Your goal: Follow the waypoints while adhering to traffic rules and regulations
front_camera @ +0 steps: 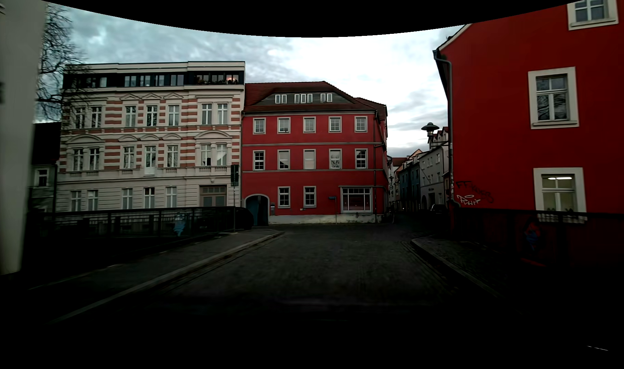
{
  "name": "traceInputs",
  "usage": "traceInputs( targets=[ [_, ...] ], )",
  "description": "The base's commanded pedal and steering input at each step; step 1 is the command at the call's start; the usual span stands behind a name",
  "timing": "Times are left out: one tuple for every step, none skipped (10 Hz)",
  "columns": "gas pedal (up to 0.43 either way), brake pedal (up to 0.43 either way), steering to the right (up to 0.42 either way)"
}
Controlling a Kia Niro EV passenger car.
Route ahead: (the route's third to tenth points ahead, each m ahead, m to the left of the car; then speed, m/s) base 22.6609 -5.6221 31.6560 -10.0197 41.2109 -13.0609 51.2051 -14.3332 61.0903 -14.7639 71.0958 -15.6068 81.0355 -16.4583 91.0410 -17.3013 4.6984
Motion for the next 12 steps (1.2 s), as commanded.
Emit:
traceInputs(
  targets=[
    [0.039,0.000,0.047],
    [0.039,0.000,0.047],
    [0.039,0.000,0.045],
    [0.039,0.000,0.042],
    [0.039,0.000,0.040],
    [0.039,0.000,0.043],
    [0.039,0.000,0.044],
    [0.028,0.000,0.044],
    [0.028,0.000,0.045],
    [0.028,0.000,0.048],
    [0.028,0.000,0.049],
    [0.028,0.000,0.049]
  ],
)
